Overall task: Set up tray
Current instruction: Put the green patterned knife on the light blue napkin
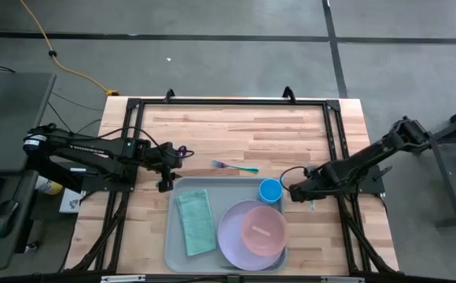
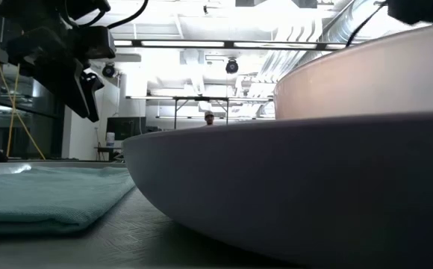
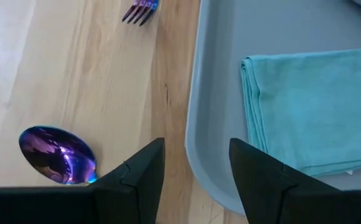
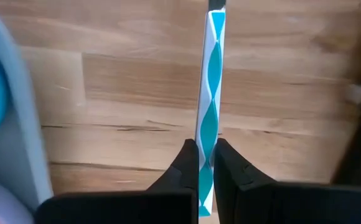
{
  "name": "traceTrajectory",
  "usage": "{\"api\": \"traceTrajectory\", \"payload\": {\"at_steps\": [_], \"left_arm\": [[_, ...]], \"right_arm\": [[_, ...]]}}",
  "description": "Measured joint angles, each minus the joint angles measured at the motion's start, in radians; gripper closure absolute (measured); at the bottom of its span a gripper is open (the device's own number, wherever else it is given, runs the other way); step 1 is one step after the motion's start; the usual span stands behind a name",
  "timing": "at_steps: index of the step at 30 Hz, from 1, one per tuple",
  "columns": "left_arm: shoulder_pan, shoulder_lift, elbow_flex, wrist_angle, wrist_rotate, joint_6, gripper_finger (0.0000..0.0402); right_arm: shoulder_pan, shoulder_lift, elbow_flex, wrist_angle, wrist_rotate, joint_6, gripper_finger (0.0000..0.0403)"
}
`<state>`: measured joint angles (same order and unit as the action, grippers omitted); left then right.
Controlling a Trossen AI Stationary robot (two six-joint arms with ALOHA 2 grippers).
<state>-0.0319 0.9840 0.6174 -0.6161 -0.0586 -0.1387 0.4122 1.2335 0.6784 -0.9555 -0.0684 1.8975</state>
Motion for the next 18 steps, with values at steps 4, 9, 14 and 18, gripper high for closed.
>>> {"api": "traceTrajectory", "payload": {"at_steps": [4,9,14,18], "left_arm": [[0.000,0.000,0.000,0.013,0.016,0.000,0.0190],[0.000,0.000,0.000,0.042,0.036,0.003,0.0190],[0.000,0.000,0.000,0.045,0.045,0.005,0.0190],[0.000,0.000,0.000,0.045,0.045,0.005,0.0190]], "right_arm": [[0.000,0.000,0.098,-0.094,0.028,-0.025,0.0403],[0.001,-0.001,0.276,-0.248,0.092,-0.068,0.0403],[0.001,-0.001,0.504,-0.362,0.190,-0.145,0.0402],[0.001,0.004,0.663,-0.345,0.317,-0.225,0.0402]]}}
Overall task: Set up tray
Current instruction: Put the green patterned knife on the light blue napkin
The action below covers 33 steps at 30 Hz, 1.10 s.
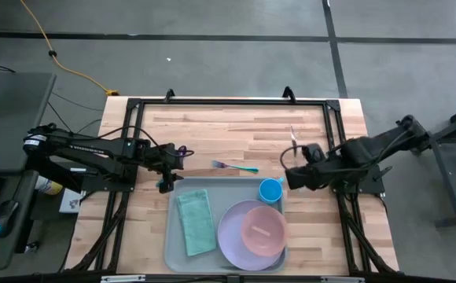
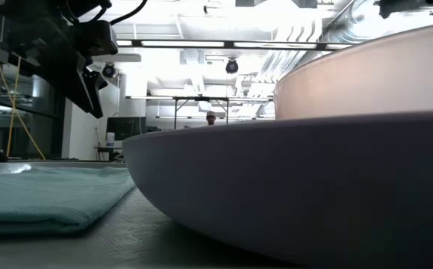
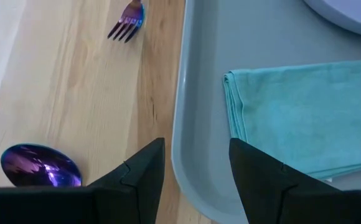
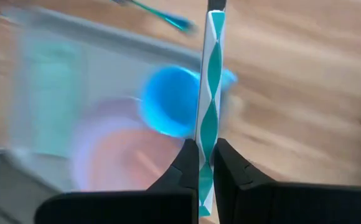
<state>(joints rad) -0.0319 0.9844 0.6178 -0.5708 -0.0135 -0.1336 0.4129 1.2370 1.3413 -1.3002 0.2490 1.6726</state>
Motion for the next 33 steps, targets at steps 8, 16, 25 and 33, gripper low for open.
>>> {"api": "traceTrajectory", "payload": {"at_steps": [8,16,25,33], "left_arm": [[0.000,0.000,0.000,0.033,0.006,0.002,0.0190],[0.000,0.000,0.000,0.057,0.027,-0.001,0.0190],[0.000,0.000,0.000,0.072,0.029,-0.001,0.0190],[0.000,-0.001,0.059,0.098,0.022,0.028,0.0190]], "right_arm": [[-0.007,0.159,0.266,0.063,0.167,-0.178,0.0402],[-0.009,0.417,0.460,0.273,0.174,-0.325,0.0402],[0.039,0.653,0.526,0.655,0.126,-0.311,0.0402],[0.068,0.841,0.525,0.832,0.101,-0.191,0.0402]]}}
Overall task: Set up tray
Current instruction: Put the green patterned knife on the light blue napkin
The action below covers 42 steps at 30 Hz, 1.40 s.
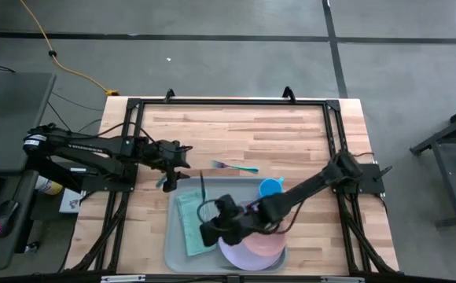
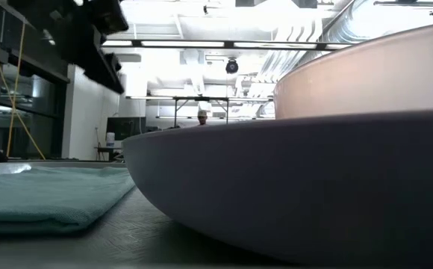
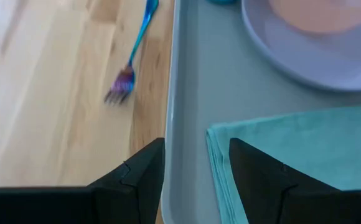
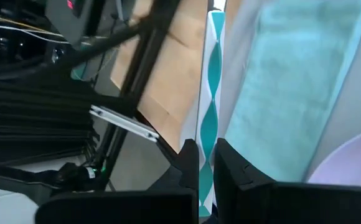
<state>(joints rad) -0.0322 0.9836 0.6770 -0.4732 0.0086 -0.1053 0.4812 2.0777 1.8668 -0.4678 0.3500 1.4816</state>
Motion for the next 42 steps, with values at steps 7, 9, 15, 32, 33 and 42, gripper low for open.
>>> {"api": "traceTrajectory", "payload": {"at_steps": [7,9,15,32,33,42], "left_arm": [[0.000,0.000,0.070,0.001,-0.016,0.033,0.0190],[0.000,0.000,0.088,0.003,-0.018,0.039,0.0190],[0.000,0.000,0.158,0.000,-0.026,0.114,0.0190],[0.000,0.000,0.484,0.000,-0.250,0.518,0.0190],[0.000,0.000,0.502,0.001,-0.259,0.542,0.0190],[0.000,0.000,0.639,-0.001,-0.348,0.651,0.0190]], "right_arm": [[-0.031,0.076,0.000,0.017,-0.085,0.038,0.0402],[-0.048,0.082,0.000,0.019,-0.121,0.037,0.0402],[-0.097,0.083,0.000,-0.013,-0.194,-0.040,0.0402],[-0.139,0.150,0.000,0.011,-0.277,-0.078,0.0402],[-0.139,0.160,0.000,0.024,-0.279,-0.078,0.0402],[-0.138,0.215,0.000,0.029,-0.309,-0.085,0.0402]]}}
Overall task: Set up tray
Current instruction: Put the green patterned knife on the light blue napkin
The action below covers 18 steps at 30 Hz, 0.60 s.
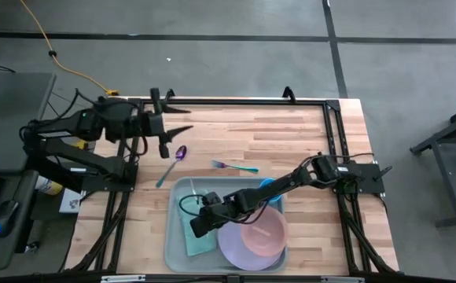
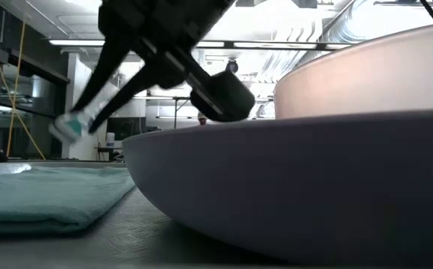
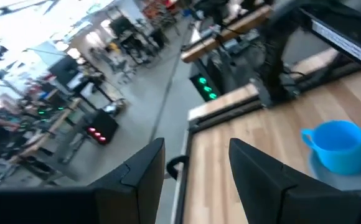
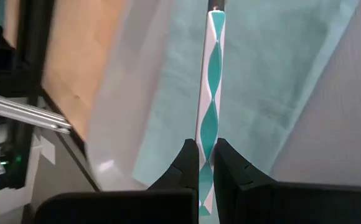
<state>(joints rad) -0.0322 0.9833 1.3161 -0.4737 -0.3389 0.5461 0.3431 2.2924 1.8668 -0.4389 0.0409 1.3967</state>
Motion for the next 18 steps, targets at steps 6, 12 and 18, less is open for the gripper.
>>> {"api": "traceTrajectory", "payload": {"at_steps": [6,12,18], "left_arm": [[0.000,0.000,0.075,0.013,-0.110,0.036,0.0190],[0.000,0.000,0.146,0.070,-0.244,0.127,0.0190],[0.000,0.000,0.207,0.086,-0.256,0.176,0.0190]], "right_arm": [[0.000,0.000,0.000,-0.010,0.018,0.021,0.0402],[0.014,0.000,0.000,-0.004,0.025,0.039,0.0403],[0.042,0.000,0.000,-0.004,0.039,0.076,0.0403]]}}
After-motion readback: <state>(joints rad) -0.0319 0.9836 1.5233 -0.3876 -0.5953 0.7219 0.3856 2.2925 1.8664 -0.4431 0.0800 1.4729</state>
